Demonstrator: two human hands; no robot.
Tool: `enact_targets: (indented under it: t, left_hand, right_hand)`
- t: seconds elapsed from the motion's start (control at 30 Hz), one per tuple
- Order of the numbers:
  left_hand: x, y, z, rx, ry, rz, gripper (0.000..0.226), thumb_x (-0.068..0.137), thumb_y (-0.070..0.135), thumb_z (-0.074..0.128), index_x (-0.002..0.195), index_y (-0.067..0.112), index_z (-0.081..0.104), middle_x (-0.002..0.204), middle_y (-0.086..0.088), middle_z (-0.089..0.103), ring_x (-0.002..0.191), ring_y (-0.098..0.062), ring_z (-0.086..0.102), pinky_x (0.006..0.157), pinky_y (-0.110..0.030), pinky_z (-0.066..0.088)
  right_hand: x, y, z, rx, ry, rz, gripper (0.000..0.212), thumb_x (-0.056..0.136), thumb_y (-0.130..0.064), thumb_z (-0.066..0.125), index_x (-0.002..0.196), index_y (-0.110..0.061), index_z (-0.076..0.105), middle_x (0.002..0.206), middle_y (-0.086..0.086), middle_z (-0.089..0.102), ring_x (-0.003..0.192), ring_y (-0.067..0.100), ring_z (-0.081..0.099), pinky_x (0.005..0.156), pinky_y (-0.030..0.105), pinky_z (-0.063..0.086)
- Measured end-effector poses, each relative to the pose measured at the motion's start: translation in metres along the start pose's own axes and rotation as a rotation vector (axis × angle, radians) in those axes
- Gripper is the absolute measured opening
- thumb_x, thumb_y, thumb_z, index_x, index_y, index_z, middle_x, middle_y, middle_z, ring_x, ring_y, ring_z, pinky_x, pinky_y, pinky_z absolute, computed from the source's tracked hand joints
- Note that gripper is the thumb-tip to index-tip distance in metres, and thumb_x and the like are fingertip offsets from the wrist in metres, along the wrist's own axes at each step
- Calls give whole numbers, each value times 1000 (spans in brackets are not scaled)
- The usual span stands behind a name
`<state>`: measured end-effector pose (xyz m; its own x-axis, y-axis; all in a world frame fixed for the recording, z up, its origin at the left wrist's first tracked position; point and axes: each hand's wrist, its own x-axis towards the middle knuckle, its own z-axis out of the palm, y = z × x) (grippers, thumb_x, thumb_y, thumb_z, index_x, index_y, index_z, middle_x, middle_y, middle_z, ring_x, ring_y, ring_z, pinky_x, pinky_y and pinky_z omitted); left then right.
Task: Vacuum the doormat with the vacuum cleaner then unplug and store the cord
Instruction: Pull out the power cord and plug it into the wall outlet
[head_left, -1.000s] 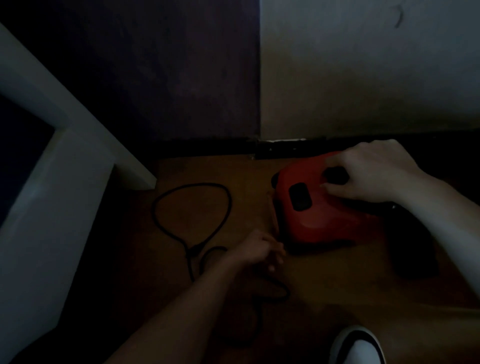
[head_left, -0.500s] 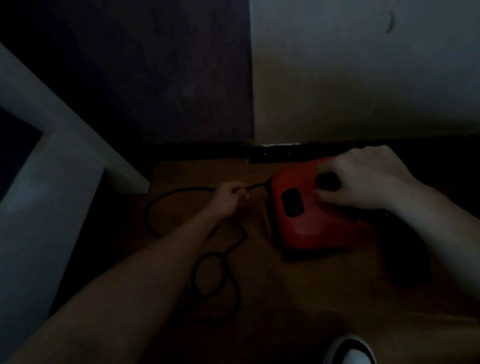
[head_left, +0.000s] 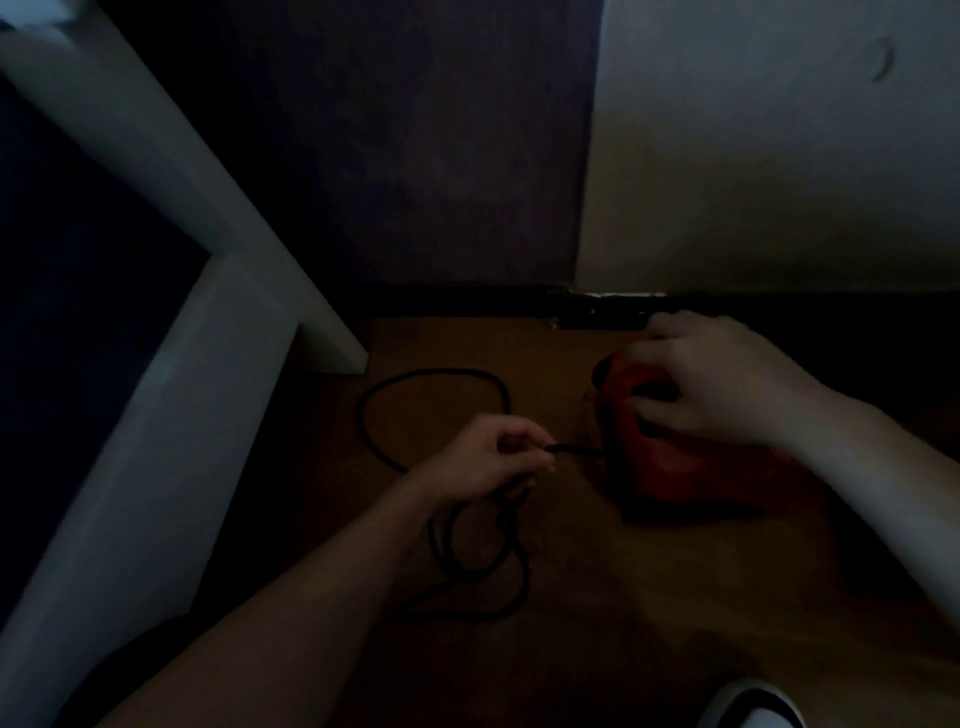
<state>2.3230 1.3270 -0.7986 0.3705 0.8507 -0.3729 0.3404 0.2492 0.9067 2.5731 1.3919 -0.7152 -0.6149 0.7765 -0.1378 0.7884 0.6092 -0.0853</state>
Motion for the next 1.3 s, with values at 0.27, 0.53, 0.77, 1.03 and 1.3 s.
enact_targets:
  t: [0.27,0.53,0.77,1.03,1.3]
  left_hand:
    - [-28,-46,-18,130,-88,-124,23,79,10,80,99,17,73,89,5,71,82,-3,63,78,-28,52]
    - [-64,-95,-44,157,365,-209,25,86,10,73,109,16,64,105,3,64,98,-8,60,75,-5,45]
    - [-85,-107,-36,309,417,-314,40,87,24,73,125,20,61,117,9,56,109,-8,57,87,-18,47]
    - [-79,-115,-36,228,504,-465,41,96,24,62,135,13,54,133,-4,59,122,-19,55,90,-20,40]
    - [-59,-120,-21,403,700,-392,43,95,28,58,136,18,50,131,-4,51,121,-23,51,96,-32,44]
  right_hand:
    - [26,-77,51,523,-294,-213,24,98,-29,66,120,-22,70,115,-8,72,101,1,65,86,18,51]
    - [39,-90,86,356,-339,-144,30,101,-32,58,126,-17,67,122,2,60,111,17,60,90,25,47]
    - [61,-99,93,289,-278,-200,46,95,-44,63,137,-26,57,129,-1,52,120,18,54,96,32,48]
    - [75,-110,91,209,-278,-257,55,96,-47,60,145,-24,50,129,2,50,119,21,52,92,33,48]
    - [71,-96,98,251,-267,-252,50,95,-46,60,141,-27,54,131,-1,54,121,20,55,97,38,50]
